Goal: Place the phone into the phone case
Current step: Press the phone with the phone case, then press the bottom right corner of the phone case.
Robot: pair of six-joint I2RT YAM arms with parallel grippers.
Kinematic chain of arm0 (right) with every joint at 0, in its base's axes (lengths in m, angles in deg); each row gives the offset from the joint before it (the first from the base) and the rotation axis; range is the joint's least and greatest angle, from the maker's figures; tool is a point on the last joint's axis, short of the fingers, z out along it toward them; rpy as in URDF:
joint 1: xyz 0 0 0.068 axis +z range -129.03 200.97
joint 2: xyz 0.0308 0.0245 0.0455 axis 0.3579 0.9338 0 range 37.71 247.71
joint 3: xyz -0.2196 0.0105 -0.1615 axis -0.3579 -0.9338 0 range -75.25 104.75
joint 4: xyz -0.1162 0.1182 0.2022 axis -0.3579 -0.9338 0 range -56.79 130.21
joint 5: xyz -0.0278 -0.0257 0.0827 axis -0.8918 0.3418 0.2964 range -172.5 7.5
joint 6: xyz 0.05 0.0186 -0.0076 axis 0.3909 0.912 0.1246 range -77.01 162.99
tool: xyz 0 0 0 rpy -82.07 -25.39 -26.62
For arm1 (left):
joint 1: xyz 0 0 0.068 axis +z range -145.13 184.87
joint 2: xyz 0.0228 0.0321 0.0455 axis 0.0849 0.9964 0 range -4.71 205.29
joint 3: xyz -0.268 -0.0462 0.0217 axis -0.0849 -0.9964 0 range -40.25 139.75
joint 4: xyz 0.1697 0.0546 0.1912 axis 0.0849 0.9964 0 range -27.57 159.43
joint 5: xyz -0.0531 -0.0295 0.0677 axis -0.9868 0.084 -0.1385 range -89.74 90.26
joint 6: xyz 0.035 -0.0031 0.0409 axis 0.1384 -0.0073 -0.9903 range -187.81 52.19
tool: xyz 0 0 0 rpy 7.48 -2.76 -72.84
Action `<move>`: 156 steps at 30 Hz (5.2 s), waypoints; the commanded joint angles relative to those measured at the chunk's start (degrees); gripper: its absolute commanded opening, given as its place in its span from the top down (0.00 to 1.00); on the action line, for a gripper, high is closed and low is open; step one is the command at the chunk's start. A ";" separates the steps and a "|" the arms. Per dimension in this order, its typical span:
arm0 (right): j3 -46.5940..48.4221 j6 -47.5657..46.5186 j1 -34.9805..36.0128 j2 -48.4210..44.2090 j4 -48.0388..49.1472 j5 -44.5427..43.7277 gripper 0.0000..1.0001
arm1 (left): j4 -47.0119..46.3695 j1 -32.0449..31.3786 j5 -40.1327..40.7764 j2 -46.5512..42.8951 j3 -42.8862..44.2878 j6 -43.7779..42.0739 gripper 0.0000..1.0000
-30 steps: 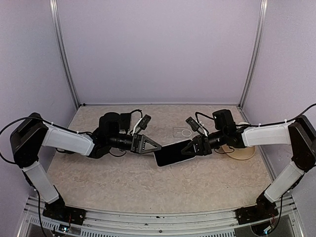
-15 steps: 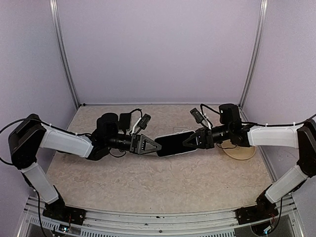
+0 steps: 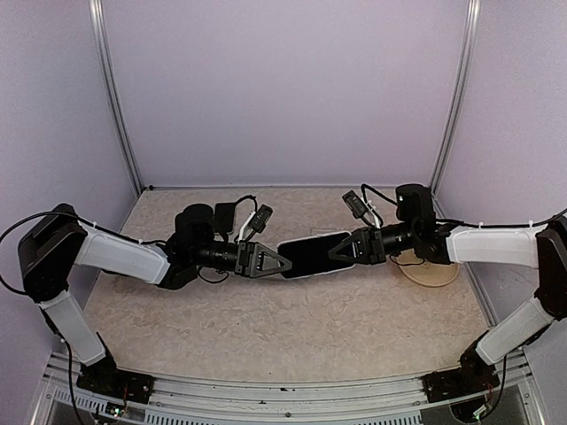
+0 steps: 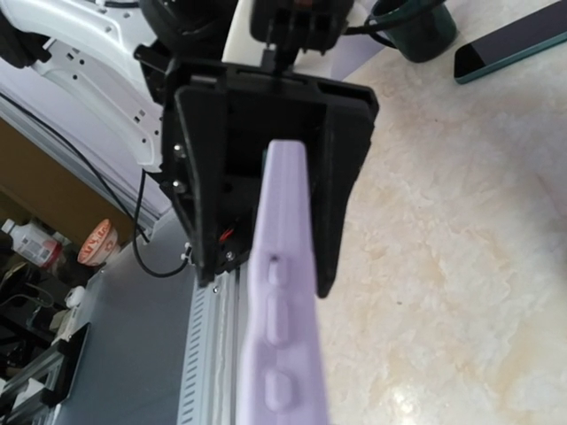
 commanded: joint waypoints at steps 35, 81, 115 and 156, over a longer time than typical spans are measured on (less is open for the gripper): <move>-3.09 11.25 -1.61 -2.37 14.32 -11.30 0.96 | -14.70 -4.46 -3.74 5.45 1.64 9.54 0.59; -13.55 41.74 0.19 0.39 36.62 -23.25 0.96 | -20.42 -4.48 11.59 9.27 2.95 12.17 0.65; -8.86 51.44 -2.35 4.32 37.48 -15.51 0.96 | 21.61 -6.12 2.18 2.80 11.13 -20.28 0.99; -7.50 43.70 -3.83 3.26 35.91 -14.04 0.96 | 42.45 -9.47 34.48 2.97 18.11 -27.65 1.00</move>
